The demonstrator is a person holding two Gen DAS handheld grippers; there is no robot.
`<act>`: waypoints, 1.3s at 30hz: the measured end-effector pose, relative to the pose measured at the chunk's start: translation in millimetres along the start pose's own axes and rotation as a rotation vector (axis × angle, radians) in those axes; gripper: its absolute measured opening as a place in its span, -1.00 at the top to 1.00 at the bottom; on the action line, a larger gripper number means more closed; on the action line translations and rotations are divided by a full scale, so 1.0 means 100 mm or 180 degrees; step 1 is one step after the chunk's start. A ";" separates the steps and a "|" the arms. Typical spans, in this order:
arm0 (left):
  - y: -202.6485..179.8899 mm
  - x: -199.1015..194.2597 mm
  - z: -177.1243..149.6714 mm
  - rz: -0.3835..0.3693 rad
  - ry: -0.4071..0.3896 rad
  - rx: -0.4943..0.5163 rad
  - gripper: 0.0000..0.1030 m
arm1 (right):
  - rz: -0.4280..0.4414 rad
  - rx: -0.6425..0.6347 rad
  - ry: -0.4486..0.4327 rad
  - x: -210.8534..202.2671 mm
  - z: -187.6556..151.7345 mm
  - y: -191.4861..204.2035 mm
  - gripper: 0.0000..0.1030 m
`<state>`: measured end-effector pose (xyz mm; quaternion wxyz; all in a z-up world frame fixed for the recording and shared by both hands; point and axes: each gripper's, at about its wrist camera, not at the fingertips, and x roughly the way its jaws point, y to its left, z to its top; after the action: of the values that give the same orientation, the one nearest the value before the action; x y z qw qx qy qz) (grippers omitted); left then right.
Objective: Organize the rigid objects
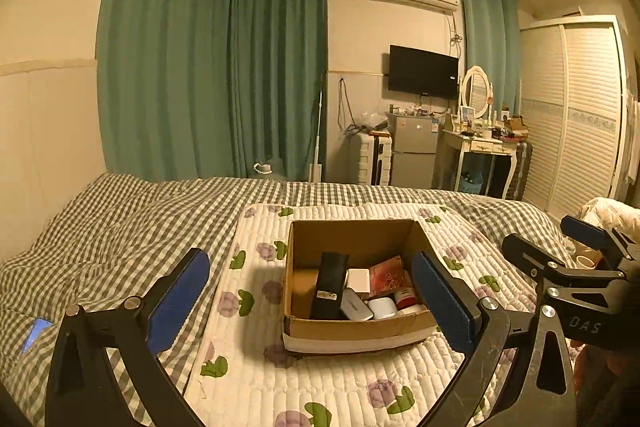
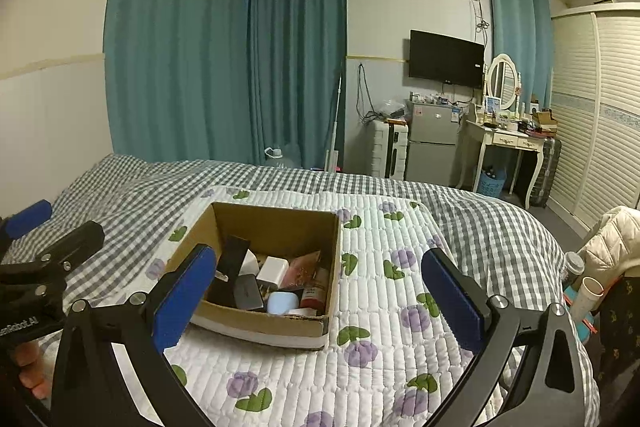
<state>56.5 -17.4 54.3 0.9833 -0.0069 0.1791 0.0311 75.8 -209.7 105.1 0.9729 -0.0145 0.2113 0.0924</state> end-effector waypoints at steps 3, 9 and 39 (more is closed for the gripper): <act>-0.01 0.00 -0.02 -0.0010 0.0024 0.0012 -1.00 | -0.0010 0.0010 0.0012 0.02 0.00 -0.01 -0.99; -0.02 0.02 -0.02 -0.0006 0.0071 0.0033 -1.00 | -0.0053 0.0016 0.0026 0.03 0.00 -0.02 -0.99; 0.07 0.06 -0.11 0.0084 0.0126 -0.0021 -1.00 | -0.0153 -0.0046 0.0070 0.08 -0.07 -0.01 -1.00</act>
<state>58.3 -10.8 42.2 0.9790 -0.0083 0.1986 0.0445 80.0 -209.7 95.7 0.9724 -0.0277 0.2209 0.0703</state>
